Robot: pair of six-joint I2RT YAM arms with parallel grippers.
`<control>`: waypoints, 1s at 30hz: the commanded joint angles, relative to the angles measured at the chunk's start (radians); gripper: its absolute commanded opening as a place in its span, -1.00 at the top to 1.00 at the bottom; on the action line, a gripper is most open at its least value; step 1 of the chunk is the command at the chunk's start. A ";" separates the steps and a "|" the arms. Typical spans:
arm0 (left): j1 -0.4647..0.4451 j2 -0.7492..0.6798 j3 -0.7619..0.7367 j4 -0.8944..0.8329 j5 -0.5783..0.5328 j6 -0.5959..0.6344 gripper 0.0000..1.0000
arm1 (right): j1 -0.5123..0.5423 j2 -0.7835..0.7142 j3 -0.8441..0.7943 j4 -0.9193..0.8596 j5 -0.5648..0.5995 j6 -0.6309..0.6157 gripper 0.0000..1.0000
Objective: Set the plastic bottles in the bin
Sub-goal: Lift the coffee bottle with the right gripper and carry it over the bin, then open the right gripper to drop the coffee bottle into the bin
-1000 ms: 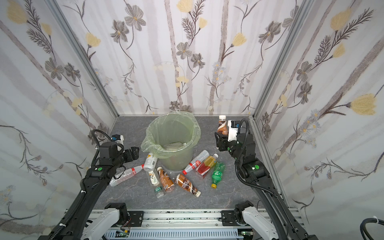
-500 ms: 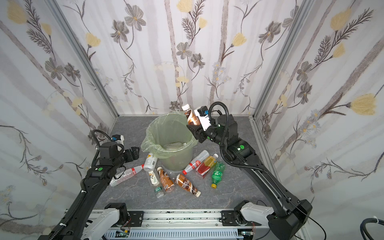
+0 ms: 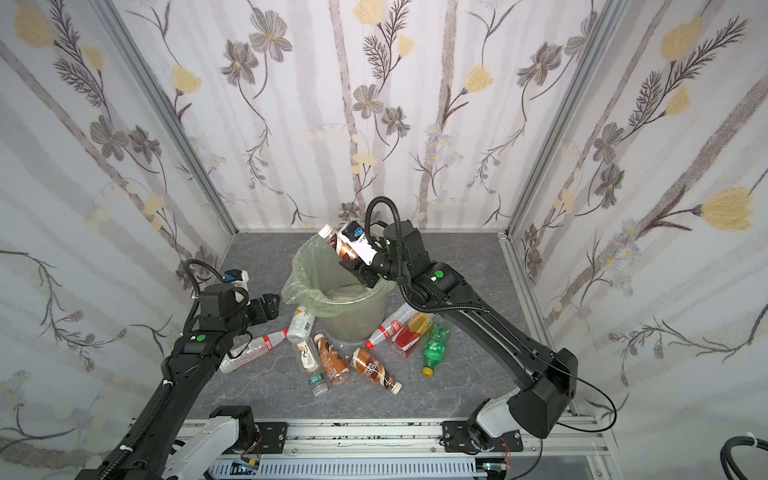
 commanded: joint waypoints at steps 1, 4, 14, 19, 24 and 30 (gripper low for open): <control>0.002 -0.003 -0.003 0.039 -0.004 -0.002 -0.77 | 0.021 0.022 0.010 -0.016 0.005 -0.054 -0.05; 0.001 -0.003 -0.003 0.038 -0.001 -0.003 -0.78 | 0.034 0.041 0.009 -0.016 0.009 -0.065 -0.06; 0.002 -0.008 -0.006 0.037 -0.001 -0.004 -0.78 | 0.046 0.067 0.003 -0.038 0.019 -0.068 -0.15; 0.001 -0.011 -0.007 0.038 0.000 -0.003 -0.77 | 0.046 0.055 -0.018 -0.038 0.024 -0.064 -0.25; 0.001 -0.008 -0.006 0.038 -0.005 -0.003 -0.77 | 0.046 0.036 -0.055 -0.016 0.040 -0.055 -0.47; 0.002 -0.005 -0.006 0.039 -0.006 -0.005 -0.77 | 0.044 -0.003 -0.095 0.008 0.055 -0.020 -0.54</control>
